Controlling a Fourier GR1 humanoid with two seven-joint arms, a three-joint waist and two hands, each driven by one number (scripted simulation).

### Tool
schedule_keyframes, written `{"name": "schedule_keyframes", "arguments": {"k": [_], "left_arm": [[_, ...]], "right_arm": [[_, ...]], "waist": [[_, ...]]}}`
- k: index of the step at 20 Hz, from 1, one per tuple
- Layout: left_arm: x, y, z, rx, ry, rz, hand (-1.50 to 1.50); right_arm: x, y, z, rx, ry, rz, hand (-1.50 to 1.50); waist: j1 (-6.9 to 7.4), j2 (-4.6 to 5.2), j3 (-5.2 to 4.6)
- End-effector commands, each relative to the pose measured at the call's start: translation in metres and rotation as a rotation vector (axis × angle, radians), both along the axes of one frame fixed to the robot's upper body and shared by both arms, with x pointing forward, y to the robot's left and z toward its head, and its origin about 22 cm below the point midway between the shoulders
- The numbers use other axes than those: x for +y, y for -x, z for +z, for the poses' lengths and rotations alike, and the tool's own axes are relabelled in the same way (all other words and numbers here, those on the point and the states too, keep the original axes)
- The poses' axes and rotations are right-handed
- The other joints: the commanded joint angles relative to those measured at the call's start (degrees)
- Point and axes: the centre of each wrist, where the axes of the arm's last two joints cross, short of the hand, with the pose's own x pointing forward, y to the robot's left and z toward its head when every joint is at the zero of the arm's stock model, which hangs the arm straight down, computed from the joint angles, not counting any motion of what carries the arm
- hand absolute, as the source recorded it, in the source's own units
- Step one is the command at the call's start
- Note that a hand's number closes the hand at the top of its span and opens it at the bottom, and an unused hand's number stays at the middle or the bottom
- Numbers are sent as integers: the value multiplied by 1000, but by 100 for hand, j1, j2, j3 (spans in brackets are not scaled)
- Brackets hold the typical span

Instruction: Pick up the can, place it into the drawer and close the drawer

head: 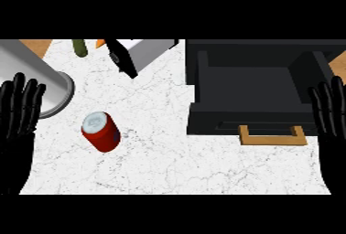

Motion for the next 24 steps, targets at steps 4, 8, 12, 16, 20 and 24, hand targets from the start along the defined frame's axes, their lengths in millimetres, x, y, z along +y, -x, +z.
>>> {"name": "schedule_keyframes", "arguments": {"k": [4, 8, 12, 16, 20, 24], "left_arm": [[27, -33, 11, 145, 63, -230, -150], [46, -32, -23, 521, 16, -191, -150], [60, -46, 9, 594, 25, -228, -150], [76, -33, 31, 608, 25, -244, -150], [107, -29, 41, 607, 26, -241, -150], [110, -24, 57, 615, 29, -243, -150]], "right_arm": [[5, -7, -4, 31, 15, 80, -150], [-14, 6, -31, 288, -62, -150, -150], [-36, 24, -15, 315, -44, -193, -150], [-46, 33, -18, 305, -44, -198, -150], [-70, 49, -17, 301, -68, -202, -150], [-77, 60, -27, 319, -74, -190, -150]], "waist": [[-88, -156, -7], [-218, -125, -2], [-151, -183, -1], [-64, -182, -3], [-69, -183, -3], [-67, -182, -3]]}}
